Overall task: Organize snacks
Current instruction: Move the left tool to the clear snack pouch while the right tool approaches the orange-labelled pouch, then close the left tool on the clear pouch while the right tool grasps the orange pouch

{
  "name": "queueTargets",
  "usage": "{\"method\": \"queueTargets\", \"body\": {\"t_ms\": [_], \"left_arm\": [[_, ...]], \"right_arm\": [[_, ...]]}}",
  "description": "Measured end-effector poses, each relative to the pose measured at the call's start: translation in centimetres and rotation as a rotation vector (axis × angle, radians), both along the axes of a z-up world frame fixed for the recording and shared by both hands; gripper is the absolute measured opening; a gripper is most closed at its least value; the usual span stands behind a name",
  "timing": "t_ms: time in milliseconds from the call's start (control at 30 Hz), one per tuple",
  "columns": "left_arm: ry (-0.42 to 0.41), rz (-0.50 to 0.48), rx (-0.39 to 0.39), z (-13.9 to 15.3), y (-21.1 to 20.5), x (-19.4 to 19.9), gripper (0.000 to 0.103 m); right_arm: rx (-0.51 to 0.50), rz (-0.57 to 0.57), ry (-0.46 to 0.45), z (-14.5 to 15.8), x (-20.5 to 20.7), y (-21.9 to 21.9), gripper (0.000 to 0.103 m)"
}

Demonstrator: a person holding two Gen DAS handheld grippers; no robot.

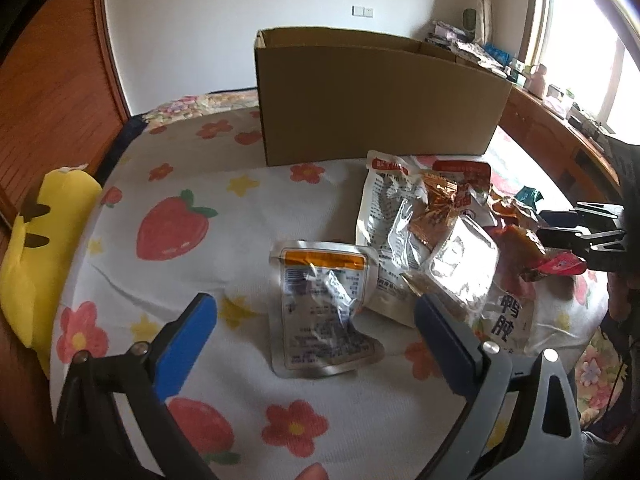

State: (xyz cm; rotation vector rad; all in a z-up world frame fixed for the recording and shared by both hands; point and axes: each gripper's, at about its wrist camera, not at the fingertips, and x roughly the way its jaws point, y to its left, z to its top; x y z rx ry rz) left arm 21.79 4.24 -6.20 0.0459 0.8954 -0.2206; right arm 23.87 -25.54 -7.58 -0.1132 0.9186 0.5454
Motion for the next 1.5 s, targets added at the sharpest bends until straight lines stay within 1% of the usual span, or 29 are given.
{"method": "queueTargets", "body": {"t_ms": [100,200,367,500,700,767,833,900,933,967,1000,1167,1300,1500], "left_arm": [[0.022,-0.007,-0.015,-0.5,0.0,0.5,0.098],[0.031,-0.004,-0.013,-0.9,-0.1,0.9,0.098],[0.048,0.010,0.009,-1.6,-0.1,1.6,0.098],[0.063,0.007,0.003,-2.0,0.0,1.9,0.095],[0.078,-0.016,-0.007,-2.4,-0.1,1.7,0.093],[0.082,-0.023,-0.015,-2.6,-0.1,1.7,0.090],[0.072,-0.022,-0.031,-2.5,0.1,1.5,0.083],[0.066,-0.025,-0.039,-2.4,0.3,1.4,0.072],[0.064,-0.028,-0.042,-2.3,0.3,1.3,0.069],[0.060,-0.032,-0.043,-2.3,0.2,1.2,0.062],[0.058,-0.034,-0.038,-2.2,0.1,1.1,0.060],[0.041,-0.045,-0.025,-2.1,-0.1,0.3,0.058],[0.017,-0.054,-0.019,-1.6,-0.2,-0.7,0.058],[-0.015,-0.051,-0.042,-0.7,0.1,-1.9,0.058]], "right_arm": [[-0.009,0.005,0.020,-0.5,0.3,0.0,0.049],[-0.014,0.006,0.025,-0.8,0.6,0.0,0.054],[-0.027,0.015,0.016,-0.9,0.8,0.4,0.056],[-0.043,0.021,0.000,-1.0,0.5,0.6,0.058],[-0.060,0.022,-0.007,-1.1,0.3,0.7,0.059],[-0.072,0.024,-0.010,-1.0,0.2,0.8,0.058],[-0.077,0.026,-0.006,-1.0,0.2,0.9,0.058],[-0.083,0.028,-0.002,-1.0,0.1,0.9,0.058],[-0.086,0.029,-0.002,-1.0,0.1,0.9,0.059],[-0.088,0.030,-0.001,-1.0,-0.1,0.9,0.059],[-0.092,0.031,0.000,-1.0,-0.1,0.9,0.059],[-0.100,0.037,0.005,-1.0,-0.2,0.9,0.059],[-0.125,0.033,-0.012,-1.2,-0.3,1.4,0.060],[-0.131,0.027,-0.018,-1.2,0.0,1.7,0.060]]}}
